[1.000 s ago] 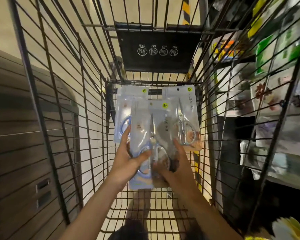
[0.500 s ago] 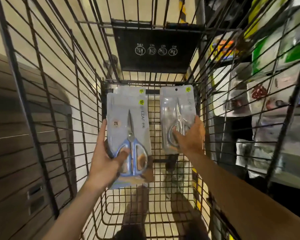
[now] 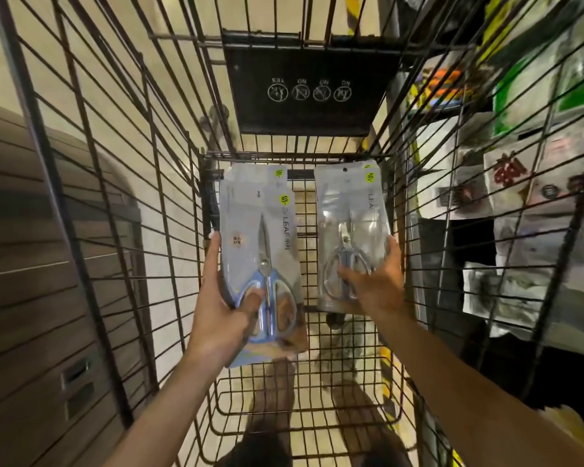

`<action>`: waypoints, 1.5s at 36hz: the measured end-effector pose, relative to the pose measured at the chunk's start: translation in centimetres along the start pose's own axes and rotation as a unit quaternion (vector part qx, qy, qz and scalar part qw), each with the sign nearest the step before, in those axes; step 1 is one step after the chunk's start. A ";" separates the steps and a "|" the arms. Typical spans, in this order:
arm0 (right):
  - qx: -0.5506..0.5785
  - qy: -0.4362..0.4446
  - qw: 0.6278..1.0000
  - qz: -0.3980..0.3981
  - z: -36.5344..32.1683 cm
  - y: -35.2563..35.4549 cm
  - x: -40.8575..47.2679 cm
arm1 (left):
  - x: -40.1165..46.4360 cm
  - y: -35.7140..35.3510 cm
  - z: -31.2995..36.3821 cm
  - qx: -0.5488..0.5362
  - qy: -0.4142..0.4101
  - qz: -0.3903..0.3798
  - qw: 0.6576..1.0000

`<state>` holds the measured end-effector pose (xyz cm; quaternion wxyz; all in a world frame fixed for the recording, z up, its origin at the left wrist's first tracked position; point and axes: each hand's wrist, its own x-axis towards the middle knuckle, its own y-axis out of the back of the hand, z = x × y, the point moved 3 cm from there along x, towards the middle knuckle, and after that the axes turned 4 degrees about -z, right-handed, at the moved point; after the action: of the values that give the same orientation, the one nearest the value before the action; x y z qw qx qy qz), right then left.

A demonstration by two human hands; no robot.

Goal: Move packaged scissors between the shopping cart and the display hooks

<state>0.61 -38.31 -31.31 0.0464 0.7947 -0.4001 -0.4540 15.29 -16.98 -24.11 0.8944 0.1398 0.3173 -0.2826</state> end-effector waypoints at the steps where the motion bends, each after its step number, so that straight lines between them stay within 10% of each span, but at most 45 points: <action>1: -0.020 0.017 1.000 -0.002 0.2 0.0 -0.4 | 0.0 0.0 0.1 0.007 -0.006 -0.001 1.000; 26: 0.157 0.135 0.974 -0.090 3.0 8.3 -21.3 | -15.6 -1.3 4.4 0.131 -0.137 -0.009 0.982; 54: 0.289 0.288 0.898 0.164 16.2 31.2 -55.5 | -50.9 -7.7 10.1 0.132 -0.286 -0.171 0.934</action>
<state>-45.06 -17.01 10.89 0.0011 0.7923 -0.6076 -0.0559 -16.87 -6.24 15.92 0.8588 0.1140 0.0273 -0.4987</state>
